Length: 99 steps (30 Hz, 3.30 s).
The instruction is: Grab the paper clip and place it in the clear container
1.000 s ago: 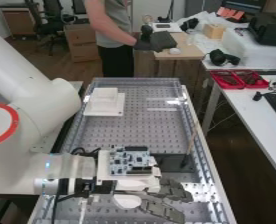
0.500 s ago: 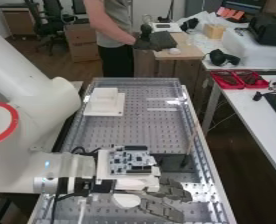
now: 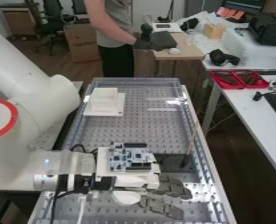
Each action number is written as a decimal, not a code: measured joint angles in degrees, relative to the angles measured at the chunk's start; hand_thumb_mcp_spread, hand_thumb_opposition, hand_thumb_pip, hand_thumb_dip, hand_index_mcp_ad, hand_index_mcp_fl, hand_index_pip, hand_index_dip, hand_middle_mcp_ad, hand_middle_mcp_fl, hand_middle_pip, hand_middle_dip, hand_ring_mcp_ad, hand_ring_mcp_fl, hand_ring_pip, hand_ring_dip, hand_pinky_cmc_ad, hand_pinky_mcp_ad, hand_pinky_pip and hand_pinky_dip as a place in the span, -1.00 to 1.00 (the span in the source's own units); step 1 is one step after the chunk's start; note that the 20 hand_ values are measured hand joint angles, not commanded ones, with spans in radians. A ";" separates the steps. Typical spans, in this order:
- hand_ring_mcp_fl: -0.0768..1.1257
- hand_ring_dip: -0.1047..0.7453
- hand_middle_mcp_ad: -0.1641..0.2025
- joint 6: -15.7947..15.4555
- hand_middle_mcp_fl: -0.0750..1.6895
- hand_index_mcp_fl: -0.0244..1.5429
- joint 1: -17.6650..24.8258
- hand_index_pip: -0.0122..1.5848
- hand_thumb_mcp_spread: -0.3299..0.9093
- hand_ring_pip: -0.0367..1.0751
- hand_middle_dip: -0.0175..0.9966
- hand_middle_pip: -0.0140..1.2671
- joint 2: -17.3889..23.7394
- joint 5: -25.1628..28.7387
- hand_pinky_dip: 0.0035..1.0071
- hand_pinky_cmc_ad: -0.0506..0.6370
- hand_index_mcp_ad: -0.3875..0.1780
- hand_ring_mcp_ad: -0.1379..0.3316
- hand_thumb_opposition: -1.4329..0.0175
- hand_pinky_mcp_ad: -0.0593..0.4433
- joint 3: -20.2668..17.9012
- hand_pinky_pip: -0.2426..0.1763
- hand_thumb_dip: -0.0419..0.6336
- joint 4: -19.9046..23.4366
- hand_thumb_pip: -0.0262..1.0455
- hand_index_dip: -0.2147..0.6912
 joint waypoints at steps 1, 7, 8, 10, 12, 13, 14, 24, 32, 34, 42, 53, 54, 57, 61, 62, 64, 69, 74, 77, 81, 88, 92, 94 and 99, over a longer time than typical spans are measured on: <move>-0.69 -0.46 -0.17 -0.02 -0.58 -0.37 0.03 0.54 0.34 -0.73 -0.57 -0.80 -0.04 0.02 -0.62 0.11 -0.41 -0.35 -0.17 0.24 0.08 0.55 -0.18 -0.10 0.08 -0.52; -0.69 -0.46 -0.17 -0.49 -0.58 -0.28 0.08 0.59 0.34 -0.73 -0.57 -0.80 -0.37 0.21 -0.62 0.11 -0.41 -0.35 -0.19 0.24 0.37 0.55 -0.18 -0.38 0.08 -0.52; -0.69 -0.46 -0.17 -0.50 -0.58 -0.24 0.07 0.66 0.35 -0.73 -0.57 -0.80 -0.38 0.21 -0.62 0.11 -0.41 -0.35 -0.19 0.24 0.37 0.55 -0.18 -0.37 0.08 -0.52; -0.69 -0.46 -0.17 -0.60 -0.58 -0.17 0.05 0.69 0.37 -0.73 -0.57 -0.80 -0.43 0.18 -0.62 0.11 -0.40 -0.35 -0.23 0.24 0.37 0.55 -0.18 -0.28 0.08 -0.55; -0.69 -0.46 -0.17 -0.55 -0.58 -0.16 0.03 0.69 0.39 -0.73 -0.57 -0.80 -0.45 0.13 -0.62 0.11 -0.40 -0.35 -0.23 0.24 0.34 0.55 -0.18 -0.05 0.07 -0.55; -0.69 -0.46 -0.17 -0.44 -0.58 -0.16 0.01 0.69 0.39 -0.73 -0.57 -0.80 -0.46 0.10 -0.62 0.11 -0.40 -0.35 -0.23 0.24 0.31 0.55 -0.18 0.06 0.07 -0.55; -0.69 -0.46 -0.19 -0.40 -0.57 -0.15 0.01 0.69 0.39 -0.73 -0.57 -0.80 -0.46 0.07 -0.62 0.11 -0.40 -0.35 -0.24 0.22 0.29 0.55 -0.18 0.12 0.07 -0.55; -0.63 -0.46 -0.17 1.56 -0.50 0.03 -0.09 0.55 0.41 -0.74 -0.57 -0.80 0.49 -0.77 -0.62 0.12 -0.39 -0.35 -0.28 0.24 -0.92 0.55 -0.18 2.60 -0.02 -0.55; -0.60 -0.46 -0.19 5.54 -0.49 0.14 0.24 0.43 0.41 -0.74 -0.56 -0.79 4.94 -0.65 -0.62 0.18 -0.38 -0.32 -0.33 0.24 -3.53 0.56 -0.18 5.49 -0.02 -0.49; -0.61 -0.46 -0.17 6.94 -0.49 0.15 0.66 0.42 0.41 -0.74 -0.56 -0.79 7.32 -0.28 -0.62 0.20 -0.38 -0.32 -0.33 0.22 -5.28 0.56 -0.18 6.77 -0.03 -0.48; -0.61 -0.46 -0.10 11.42 -0.49 0.16 5.27 0.37 0.42 -0.74 -0.56 -0.79 15.90 3.00 -0.62 0.21 -0.31 -0.27 -0.34 0.29 -12.85 0.56 -0.18 9.56 -0.03 -0.41; -0.61 -0.46 -0.10 16.72 -0.49 0.20 17.19 0.29 0.41 -0.74 -0.53 -0.79 23.12 12.16 -0.62 0.20 -0.30 -0.26 -0.34 0.29 -20.20 0.56 -0.17 9.49 -0.03 -0.28; -0.61 -0.46 -0.07 17.08 -0.49 0.21 18.71 0.29 0.41 -0.74 -0.53 -0.79 23.75 13.76 -0.62 0.21 -0.29 -0.26 -0.35 0.29 -20.83 0.56 -0.17 9.32 -0.03 -0.28; -0.61 -0.46 -0.07 17.72 -0.49 0.20 21.98 0.27 0.41 -0.74 -0.53 -0.79 24.92 17.32 -0.62 0.21 -0.28 -0.25 -0.36 0.29 -22.00 0.56 -0.17 8.96 -0.03 -0.29; -0.61 -0.45 -0.05 18.47 -0.49 0.24 27.02 0.25 0.42 -0.74 -0.53 -0.79 26.25 23.01 -0.62 0.21 -0.23 -0.19 -0.37 0.28 -23.27 0.56 -0.17 8.66 -0.03 -0.25; -0.61 -0.45 -0.07 18.60 -0.48 0.24 27.85 0.25 0.41 -0.74 -0.53 -0.79 26.39 23.98 -0.62 0.20 -0.23 -0.20 -0.37 0.28 -23.40 0.54 -0.17 8.63 -0.03 -0.25; -0.61 -0.45 -0.07 19.05 -0.48 0.24 30.48 0.25 0.41 -0.74 -0.53 -0.79 26.71 27.12 -0.62 0.20 -0.23 -0.19 -0.37 0.28 -23.70 0.56 -0.17 8.54 -0.03 -0.25; -0.61 -0.45 -0.05 20.12 -0.49 0.24 36.13 0.23 0.42 -0.74 -0.53 -0.79 26.47 33.99 -0.62 0.20 -0.23 -0.19 -0.38 0.28 -23.40 0.56 -0.17 8.47 -0.03 -0.25; -0.60 -0.45 -0.07 20.86 -0.49 0.24 41.39 0.23 0.41 -0.74 -0.53 -0.79 24.61 40.87 -0.62 0.20 -0.23 -0.20 -0.37 0.29 -21.60 0.54 -0.17 8.26 -0.03 -0.24; -0.61 -0.45 -0.06 21.30 -0.49 0.24 44.90 0.23 0.41 -0.73 -0.53 -0.79 22.19 45.86 -0.62 0.20 -0.23 -0.20 -0.38 0.33 -19.44 0.56 -0.17 8.16 -0.03 -0.24; -0.61 -0.44 -0.08 22.07 -0.48 0.24 48.66 0.23 0.41 -0.73 -0.53 -0.79 17.66 51.63 -0.62 0.20 -0.23 -0.20 -0.38 0.34 -15.46 0.56 -0.17 7.90 -0.03 -0.21; -0.61 -0.44 -0.06 22.45 -0.49 0.26 50.26 0.21 0.39 -0.73 -0.54 -0.79 12.81 56.48 -0.62 0.20 -0.23 -0.20 -0.37 0.34 -12.70 0.56 -0.17 8.91 -0.03 -0.21; -0.61 -0.44 -0.06 23.51 -0.49 0.26 50.20 0.21 0.40 -0.73 -0.53 -0.79 11.62 58.09 -0.62 0.21 -0.21 -0.17 -0.37 0.34 -12.54 0.56 -0.17 9.46 -0.03 -0.21; -0.61 -0.44 -0.04 23.50 -0.49 0.26 49.97 0.21 0.40 -0.73 -0.53 -0.79 10.99 59.14 -0.62 0.21 -0.21 -0.17 -0.38 0.34 -12.68 0.56 -0.17 10.01 -0.03 -0.21; -0.61 -0.44 -0.04 23.74 -0.49 0.26 49.44 0.21 0.40 -0.73 -0.52 -0.80 9.76 59.98 -0.59 0.20 -0.21 -0.17 -0.38 0.34 -13.16 0.56 -0.17 10.44 -0.03 -0.21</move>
